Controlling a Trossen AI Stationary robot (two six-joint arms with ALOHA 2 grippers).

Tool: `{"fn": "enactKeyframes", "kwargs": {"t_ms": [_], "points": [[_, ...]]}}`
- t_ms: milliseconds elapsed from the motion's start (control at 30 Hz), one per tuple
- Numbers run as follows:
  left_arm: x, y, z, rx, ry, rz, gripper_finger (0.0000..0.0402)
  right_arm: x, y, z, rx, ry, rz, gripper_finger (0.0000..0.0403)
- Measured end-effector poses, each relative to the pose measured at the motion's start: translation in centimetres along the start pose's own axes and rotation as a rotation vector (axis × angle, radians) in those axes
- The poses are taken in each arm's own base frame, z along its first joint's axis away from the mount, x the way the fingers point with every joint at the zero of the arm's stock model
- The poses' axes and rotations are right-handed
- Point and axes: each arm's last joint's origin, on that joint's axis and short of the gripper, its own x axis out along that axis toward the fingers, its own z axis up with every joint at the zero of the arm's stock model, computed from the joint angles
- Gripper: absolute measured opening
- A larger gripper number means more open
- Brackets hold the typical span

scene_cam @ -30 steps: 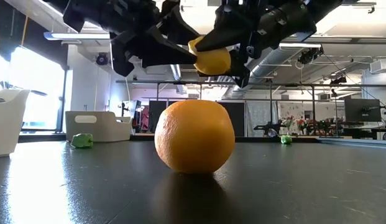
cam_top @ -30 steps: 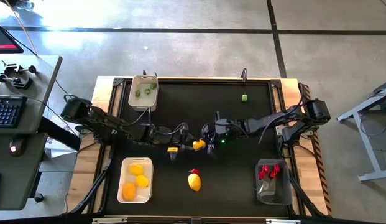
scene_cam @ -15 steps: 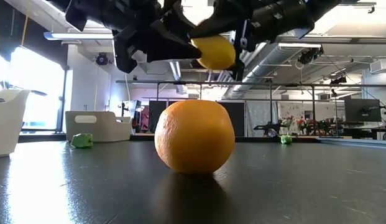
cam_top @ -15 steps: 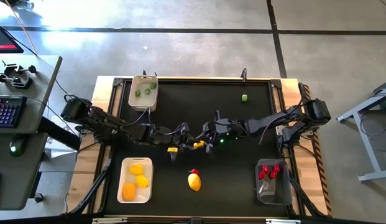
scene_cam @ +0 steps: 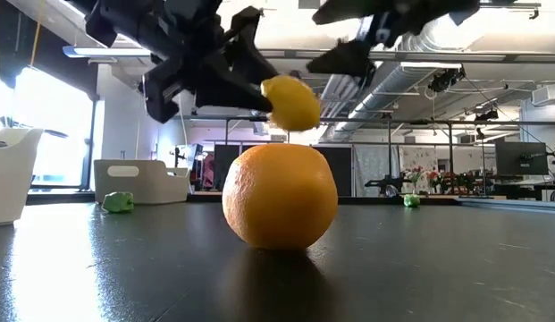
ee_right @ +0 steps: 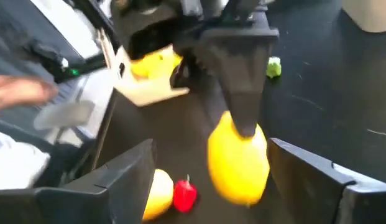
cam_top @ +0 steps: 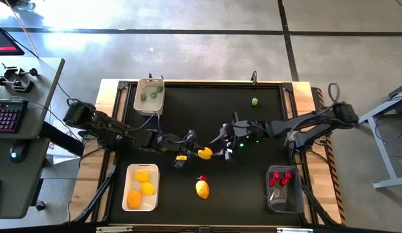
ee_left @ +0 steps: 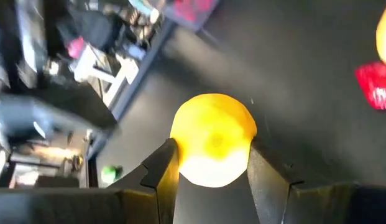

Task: Sort produce into baskets
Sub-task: Put the yellow lemon into the white bin

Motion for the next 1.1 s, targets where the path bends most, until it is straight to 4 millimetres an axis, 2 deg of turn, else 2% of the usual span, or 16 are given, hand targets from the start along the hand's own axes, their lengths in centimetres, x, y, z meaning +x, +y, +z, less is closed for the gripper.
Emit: {"fn": "enactKeyframes", "kwargs": {"t_ms": [100, 200, 367, 500, 567, 700, 800, 900, 1100], "points": [[-0.4, 0.0, -0.1, -0.027, 0.034, -0.014, 0.0136, -1.3, 0.1, -0.2, -0.043, 0.033, -0.083, 0.0281], [-1.5, 0.1, -0.1, -0.078, 0.048, -0.055, 0.0133, -1.7, -0.3, -0.7, -0.095, 0.069, -0.223, 0.0244], [-4.5, 0.4, 0.2, -0.135, 0.092, -0.129, 0.0129, -0.6, -1.0, -1.6, -0.163, 0.123, -0.299, 0.0136], [-8.3, 0.5, 1.2, -0.198, 0.097, -0.185, 0.0129, 0.2, -1.5, -1.8, -0.202, 0.118, -0.347, 0.0038], [-10.4, 0.5, 2.0, -0.261, 0.107, -0.229, 0.0129, 0.6, -1.7, -1.9, -0.228, 0.120, -0.374, 0.0010], [-14.5, 0.3, 3.5, -0.396, 0.164, -0.339, 0.0129, 0.8, -1.8, -1.7, -0.234, 0.098, -0.376, 0.0025], [-16.4, -0.8, 4.2, -0.485, 0.238, -0.420, 0.0129, 0.8, -1.9, -1.8, -0.232, 0.105, -0.381, 0.0031], [-17.5, -2.3, 4.3, -0.552, 0.340, -0.479, 0.0129, 0.8, -1.9, -1.8, -0.227, 0.101, -0.382, 0.0025], [-17.6, -4.4, 5.1, -0.586, 0.426, -0.520, 0.0128, 0.8, -1.9, -1.8, -0.226, 0.096, -0.380, 0.0004]]}}
